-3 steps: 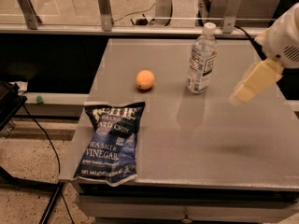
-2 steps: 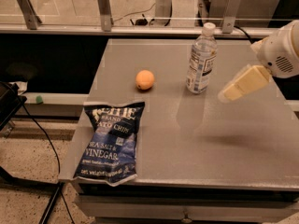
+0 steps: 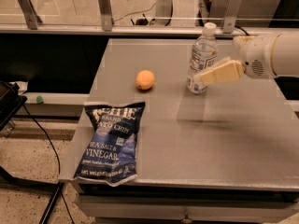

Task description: Knock blue plastic bottle over

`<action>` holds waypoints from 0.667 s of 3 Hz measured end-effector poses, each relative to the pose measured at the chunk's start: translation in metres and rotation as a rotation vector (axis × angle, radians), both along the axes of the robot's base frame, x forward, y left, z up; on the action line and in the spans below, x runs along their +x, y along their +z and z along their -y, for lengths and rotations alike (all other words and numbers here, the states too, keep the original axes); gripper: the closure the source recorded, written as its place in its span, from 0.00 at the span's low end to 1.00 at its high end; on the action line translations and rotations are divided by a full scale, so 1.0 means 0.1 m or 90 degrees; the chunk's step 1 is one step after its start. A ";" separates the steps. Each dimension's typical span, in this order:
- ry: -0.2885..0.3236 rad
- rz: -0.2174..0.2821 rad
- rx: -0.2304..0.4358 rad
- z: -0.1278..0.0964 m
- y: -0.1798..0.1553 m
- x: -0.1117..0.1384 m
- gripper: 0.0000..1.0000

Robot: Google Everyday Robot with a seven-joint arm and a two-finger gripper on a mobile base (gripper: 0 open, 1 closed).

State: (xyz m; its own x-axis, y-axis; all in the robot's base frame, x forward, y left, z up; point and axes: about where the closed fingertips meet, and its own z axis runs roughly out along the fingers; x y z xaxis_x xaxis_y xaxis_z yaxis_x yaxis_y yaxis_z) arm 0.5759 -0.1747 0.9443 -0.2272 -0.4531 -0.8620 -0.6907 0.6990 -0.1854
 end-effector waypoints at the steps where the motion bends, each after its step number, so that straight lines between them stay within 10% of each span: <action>1: -0.038 0.082 0.049 0.02 0.17 0.38 0.00; 2: -0.078 0.127 0.059 0.11 0.32 0.54 0.00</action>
Offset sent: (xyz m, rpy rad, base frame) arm 0.0329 -0.0009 0.0143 0.0683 -0.1108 -0.0499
